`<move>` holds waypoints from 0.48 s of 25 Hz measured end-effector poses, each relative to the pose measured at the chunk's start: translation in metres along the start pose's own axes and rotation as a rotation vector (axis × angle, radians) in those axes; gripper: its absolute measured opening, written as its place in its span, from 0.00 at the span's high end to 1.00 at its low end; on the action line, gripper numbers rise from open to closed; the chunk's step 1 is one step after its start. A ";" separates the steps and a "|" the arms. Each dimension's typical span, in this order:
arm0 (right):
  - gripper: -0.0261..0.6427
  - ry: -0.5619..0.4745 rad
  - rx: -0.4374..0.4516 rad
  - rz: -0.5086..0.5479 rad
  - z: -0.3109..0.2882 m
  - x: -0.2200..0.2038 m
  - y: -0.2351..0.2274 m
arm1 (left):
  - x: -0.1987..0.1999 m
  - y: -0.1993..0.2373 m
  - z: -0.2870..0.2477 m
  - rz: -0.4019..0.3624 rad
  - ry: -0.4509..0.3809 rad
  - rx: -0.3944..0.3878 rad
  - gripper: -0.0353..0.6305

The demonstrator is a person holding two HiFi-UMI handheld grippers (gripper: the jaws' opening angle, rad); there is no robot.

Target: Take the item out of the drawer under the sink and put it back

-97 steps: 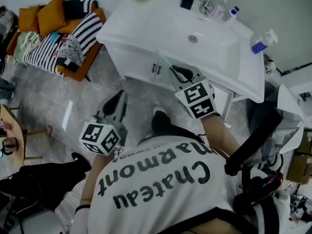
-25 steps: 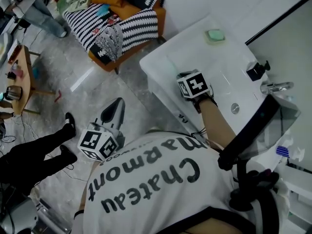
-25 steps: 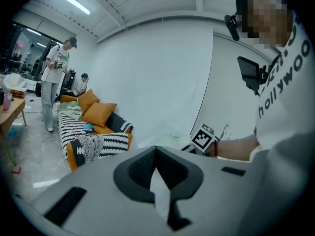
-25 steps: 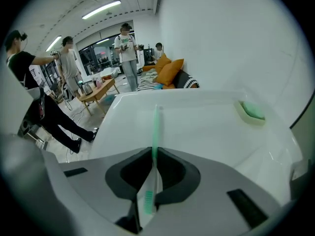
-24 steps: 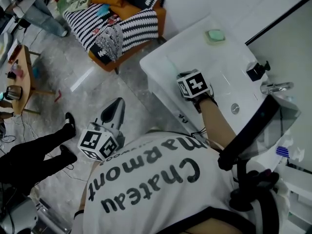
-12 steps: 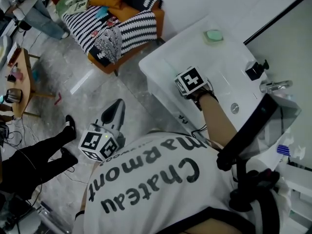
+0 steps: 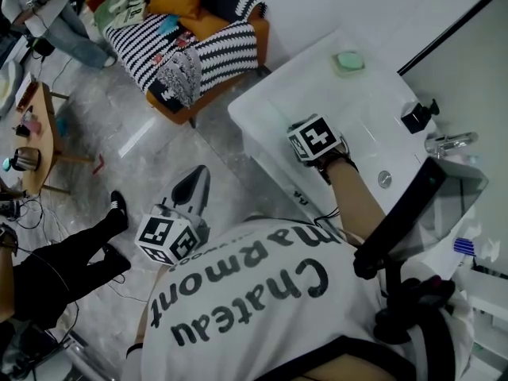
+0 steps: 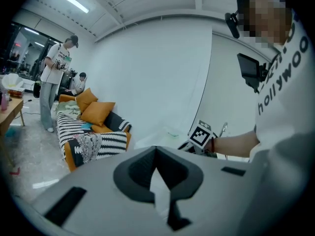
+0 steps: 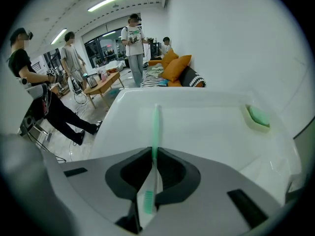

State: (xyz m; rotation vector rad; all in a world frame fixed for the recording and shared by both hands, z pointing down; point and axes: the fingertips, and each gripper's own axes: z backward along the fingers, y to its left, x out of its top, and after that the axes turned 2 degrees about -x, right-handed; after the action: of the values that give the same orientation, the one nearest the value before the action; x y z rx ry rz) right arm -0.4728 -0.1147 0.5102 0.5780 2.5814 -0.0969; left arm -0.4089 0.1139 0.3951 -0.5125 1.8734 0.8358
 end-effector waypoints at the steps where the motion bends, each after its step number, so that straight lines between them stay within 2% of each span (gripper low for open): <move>1: 0.90 -0.009 0.003 -0.009 0.000 -0.001 -0.001 | 0.000 -0.002 0.000 0.000 -0.001 0.000 0.95; 10: 0.90 -0.063 -0.018 0.002 0.003 -0.001 -0.001 | -0.008 -0.013 -0.002 0.011 0.014 -0.004 0.95; 12: 0.85 -0.092 -0.012 -0.013 0.004 0.000 -0.002 | -0.011 -0.015 -0.003 0.004 0.015 -0.015 0.95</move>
State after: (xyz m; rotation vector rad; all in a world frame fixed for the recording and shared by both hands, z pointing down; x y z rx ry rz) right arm -0.4715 -0.1168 0.5072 0.5401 2.4946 -0.1092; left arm -0.3963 0.1012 0.4010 -0.5256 1.8842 0.8511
